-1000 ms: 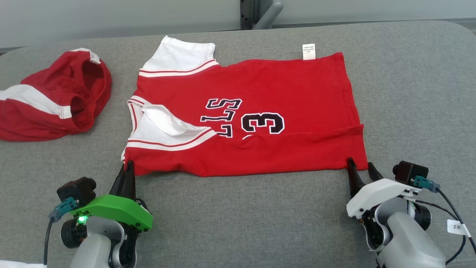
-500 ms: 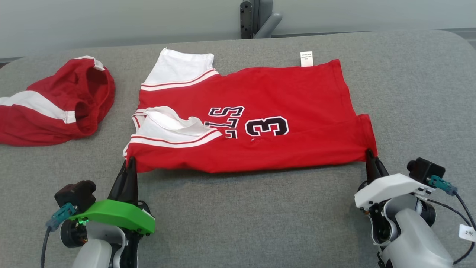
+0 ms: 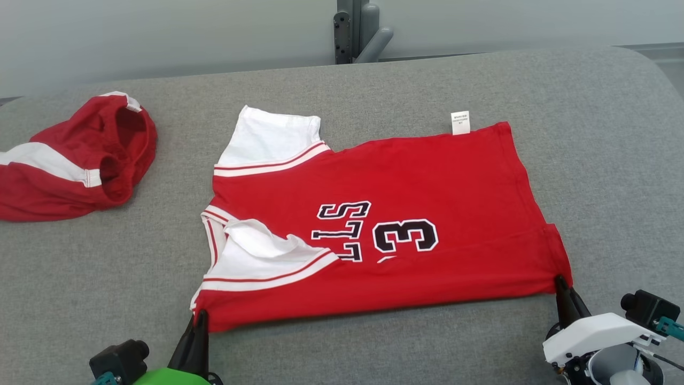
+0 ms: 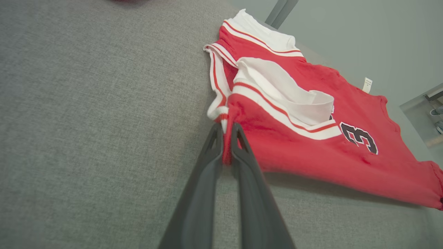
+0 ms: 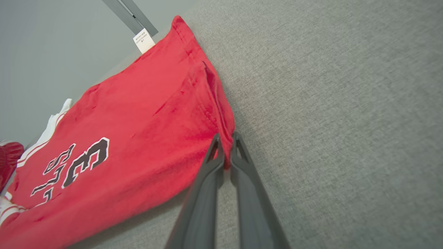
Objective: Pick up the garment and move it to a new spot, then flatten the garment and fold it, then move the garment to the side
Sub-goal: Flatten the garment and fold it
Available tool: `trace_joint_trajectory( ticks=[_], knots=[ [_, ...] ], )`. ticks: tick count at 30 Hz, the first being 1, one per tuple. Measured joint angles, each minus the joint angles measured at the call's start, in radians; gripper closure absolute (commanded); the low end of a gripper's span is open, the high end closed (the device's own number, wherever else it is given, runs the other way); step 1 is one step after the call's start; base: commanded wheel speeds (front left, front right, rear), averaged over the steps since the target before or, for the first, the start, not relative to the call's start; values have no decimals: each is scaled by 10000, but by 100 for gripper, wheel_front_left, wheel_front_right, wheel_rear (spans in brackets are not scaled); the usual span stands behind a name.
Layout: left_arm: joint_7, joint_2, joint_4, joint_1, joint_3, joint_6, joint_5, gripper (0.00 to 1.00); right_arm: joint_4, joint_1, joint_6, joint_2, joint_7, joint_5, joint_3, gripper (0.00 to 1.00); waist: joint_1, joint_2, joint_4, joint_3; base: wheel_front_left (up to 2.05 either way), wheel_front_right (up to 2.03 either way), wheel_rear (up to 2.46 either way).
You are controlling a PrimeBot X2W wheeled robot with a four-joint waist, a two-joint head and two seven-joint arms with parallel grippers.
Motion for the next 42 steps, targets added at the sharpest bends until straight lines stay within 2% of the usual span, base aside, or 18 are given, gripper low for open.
trace_joint_trajectory(
  ticks=[5, 12, 13, 15, 16, 17, 18, 19, 20, 26, 31, 38, 42],
  knots=[
    [40, -81, -25, 271, -115, 115, -23, 100, -520, 337, 0, 50, 368, -86, -167, 100, 0, 0, -44, -8, 0, 0, 0],
    [31, -81, 307, 266, -150, 182, -15, 100, -606, 559, 0, 63, 479, 63, 19, 100, 0, 0, -84, 5, 0, 0, 0],
    [25, -81, 336, 266, -155, 184, -15, 100, -623, 593, 0, 63, 477, 84, 21, 97, 0, 0, -97, 12, 0, 0, 0],
    [27, -69, 374, 266, -155, 186, -15, 100, -669, 639, 0, 67, 431, 119, -4, 73, 1, 0, -128, 28, 0, 0, 0],
    [27, -58, 374, 266, -155, 186, -15, 100, -708, 666, 0, 67, 422, 121, -17, 56, 0, 0, -147, 36, 0, 0, 0],
    [25, -38, 362, 266, -151, 186, -15, 95, -738, 691, 2, 73, 374, 123, -50, 11, 0, 0, -167, 44, 0, 0, 0],
    [2, -4, 320, 265, -144, 186, 0, 63, -782, 720, 4, 75, 330, 121, -82, 0, 0, 0, -188, 52, 0, 0, 0],
    [-50, 31, 255, 263, -127, 194, 44, 9, -819, 741, 2, 73, 311, 115, -113, 0, 0, 0, -207, 61, 0, 0, 0],
    [-52, 63, 196, 259, -104, 203, 50, 0, -853, 767, -2, 67, 301, 109, -161, 0, 0, 0, -228, 69, 0, 0, 0],
    [17, 458, -259, 35, -19, 301, 240, 0, -1235, 796, -2, 61, 265, -163, -431, 0, 0, 0, -367, 145, 0, 0, 0],
    [451, 1007, -378, -931, -69, 268, 623, 0, -1789, 740, -2, 59, 297, -631, -366, 0, 0, 0, -526, 305, 0, 0, 0],
    [1586, 2042, 431, -3970, -249, -184, 1271, 0, -2844, -152, -2, 59, 723, -1356, 389, 0, 0, 0, -850, 964, 0, 0, 0],
    [2102, 2299, 1304, -5751, -380, -435, 1469, 0, -3271, -747, -2, 46, 884, -1494, 755, 0, 0, 0, -1045, 1501, 0, 0, 0]
  ],
)
